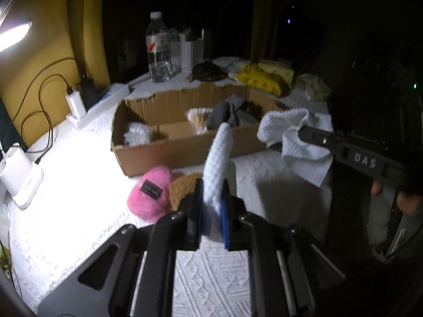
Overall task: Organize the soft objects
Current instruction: 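Grasp the white towel edge with the left gripper while the right holds the towel, then lift the towel with both grippers and carry it over the box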
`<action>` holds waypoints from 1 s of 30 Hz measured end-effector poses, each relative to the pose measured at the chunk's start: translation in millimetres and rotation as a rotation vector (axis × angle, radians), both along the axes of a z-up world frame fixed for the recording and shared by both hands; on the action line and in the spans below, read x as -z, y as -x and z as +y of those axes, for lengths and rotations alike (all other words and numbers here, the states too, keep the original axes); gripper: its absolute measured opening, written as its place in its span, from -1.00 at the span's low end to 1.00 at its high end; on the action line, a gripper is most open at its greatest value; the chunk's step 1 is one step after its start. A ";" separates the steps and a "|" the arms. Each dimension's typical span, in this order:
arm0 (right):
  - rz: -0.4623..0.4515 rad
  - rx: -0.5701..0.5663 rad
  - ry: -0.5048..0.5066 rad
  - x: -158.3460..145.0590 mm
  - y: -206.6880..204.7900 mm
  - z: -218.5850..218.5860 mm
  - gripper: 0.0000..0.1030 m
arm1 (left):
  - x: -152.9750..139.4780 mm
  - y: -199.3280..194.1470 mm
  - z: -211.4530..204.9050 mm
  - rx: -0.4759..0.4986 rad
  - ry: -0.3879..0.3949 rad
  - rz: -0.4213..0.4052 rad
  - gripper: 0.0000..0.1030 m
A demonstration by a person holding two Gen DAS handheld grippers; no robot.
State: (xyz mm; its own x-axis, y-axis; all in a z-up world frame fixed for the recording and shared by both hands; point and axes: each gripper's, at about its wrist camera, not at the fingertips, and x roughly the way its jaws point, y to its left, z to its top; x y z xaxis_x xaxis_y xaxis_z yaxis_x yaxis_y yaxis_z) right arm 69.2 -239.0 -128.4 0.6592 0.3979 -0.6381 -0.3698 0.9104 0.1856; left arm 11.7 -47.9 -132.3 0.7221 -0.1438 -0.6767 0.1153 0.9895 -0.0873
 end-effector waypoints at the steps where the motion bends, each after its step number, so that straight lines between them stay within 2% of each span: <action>1: -0.003 0.000 0.001 -1.6 0.1 -0.3 -0.71 | -4.0 -0.1 0.2 0.001 0.002 -0.010 -0.79; 30: -0.064 0.004 -0.004 -37.4 -31.3 -7.1 -0.71 | -53.4 -55.2 10.3 -0.018 0.024 -0.133 -0.79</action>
